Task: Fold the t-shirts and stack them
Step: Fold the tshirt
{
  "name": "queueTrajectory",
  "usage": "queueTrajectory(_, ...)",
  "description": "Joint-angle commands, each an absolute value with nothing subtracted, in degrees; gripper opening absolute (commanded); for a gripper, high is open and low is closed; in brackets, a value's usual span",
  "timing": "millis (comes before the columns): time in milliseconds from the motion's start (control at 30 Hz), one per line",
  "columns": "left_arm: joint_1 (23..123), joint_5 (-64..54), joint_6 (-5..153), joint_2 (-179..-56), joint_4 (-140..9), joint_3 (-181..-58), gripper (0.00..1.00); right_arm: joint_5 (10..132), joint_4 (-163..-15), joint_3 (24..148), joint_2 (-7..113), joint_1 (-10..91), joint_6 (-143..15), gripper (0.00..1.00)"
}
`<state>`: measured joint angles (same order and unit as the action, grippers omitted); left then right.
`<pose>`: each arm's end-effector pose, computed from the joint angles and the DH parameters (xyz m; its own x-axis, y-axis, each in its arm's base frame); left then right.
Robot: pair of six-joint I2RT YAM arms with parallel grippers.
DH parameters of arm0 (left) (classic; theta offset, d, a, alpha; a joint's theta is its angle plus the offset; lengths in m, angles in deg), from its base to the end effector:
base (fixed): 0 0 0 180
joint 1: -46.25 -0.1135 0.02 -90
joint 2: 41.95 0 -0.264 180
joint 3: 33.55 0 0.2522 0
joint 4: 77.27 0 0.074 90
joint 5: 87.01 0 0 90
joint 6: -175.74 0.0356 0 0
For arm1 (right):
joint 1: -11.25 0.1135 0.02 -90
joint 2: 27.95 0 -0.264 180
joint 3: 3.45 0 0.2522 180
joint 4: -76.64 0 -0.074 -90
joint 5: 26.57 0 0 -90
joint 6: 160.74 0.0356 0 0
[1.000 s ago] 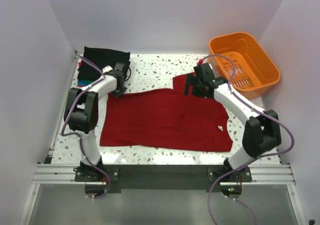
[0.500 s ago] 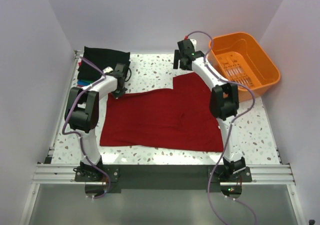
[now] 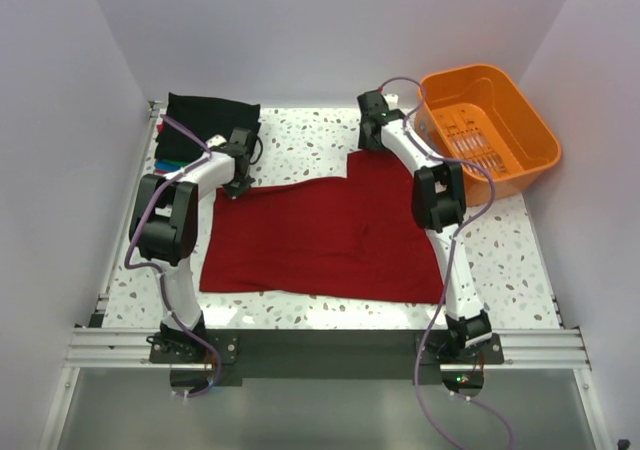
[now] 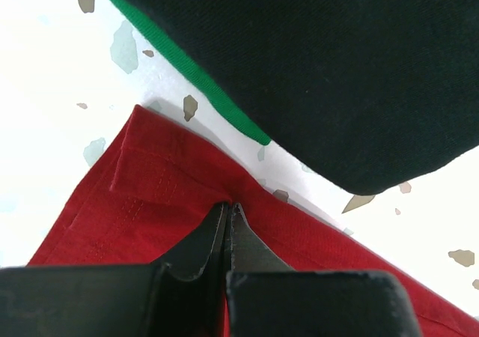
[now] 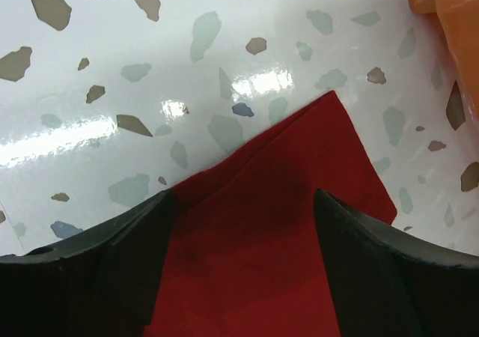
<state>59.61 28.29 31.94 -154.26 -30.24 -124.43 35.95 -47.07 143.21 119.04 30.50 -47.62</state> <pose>0.3868 -0.0762 0.1668 -0.5799 -0.6121 -0.5376 -0.6971 0.7144 -0.0615 0.5262 0.1664 0.1677 -0.7458 0.1086 -0.6573 0.2610 0.9554 -0.1383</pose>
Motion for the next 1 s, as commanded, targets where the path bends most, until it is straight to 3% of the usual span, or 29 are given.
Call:
queueTrajectory(0,59.3,29.3,32.7,-151.6,-31.6,-124.3,0.0,34.4,-48.0,139.3,118.0,30.1,-45.8,0.76)
queueTrajectory(33,59.3,29.3,32.8,-151.6,-31.7,-124.3,0.0,35.4,-47.9,138.7,117.6,30.1,-45.6,0.72)
queueTrajectory(133,59.3,29.5,32.7,-151.4,-31.3,-124.2,0.0,37.1,-49.2,135.3,116.1,30.1,-44.3,0.49)
queueTrajectory(167,59.3,29.5,32.7,-151.2,-31.3,-124.2,0.0,38.0,-51.3,132.2,114.4,30.1,-43.6,0.35)
queueTrajectory(333,59.3,29.4,33.3,-150.5,-31.2,-124.6,0.0,37.7,-55.4,128.3,110.1,30.1,-44.1,0.0)
queueTrajectory(433,59.3,29.9,33.5,-149.4,-31.0,-124.3,0.0,35.7,-56.5,127.0,106.3,30.3,-45.2,0.0)
queueTrajectory(667,59.3,30.3,35.7,-145.2,-31.6,-122.5,0.0,34.7,-65.9,103.3,85.5,32.0,-45.7,0.0)
queueTrajectory(967,59.3,30.3,36.5,-139.2,-32.5,-117.5,0.0,32.6,-66.1,80.3,61.7,36.6,-43.3,0.0)
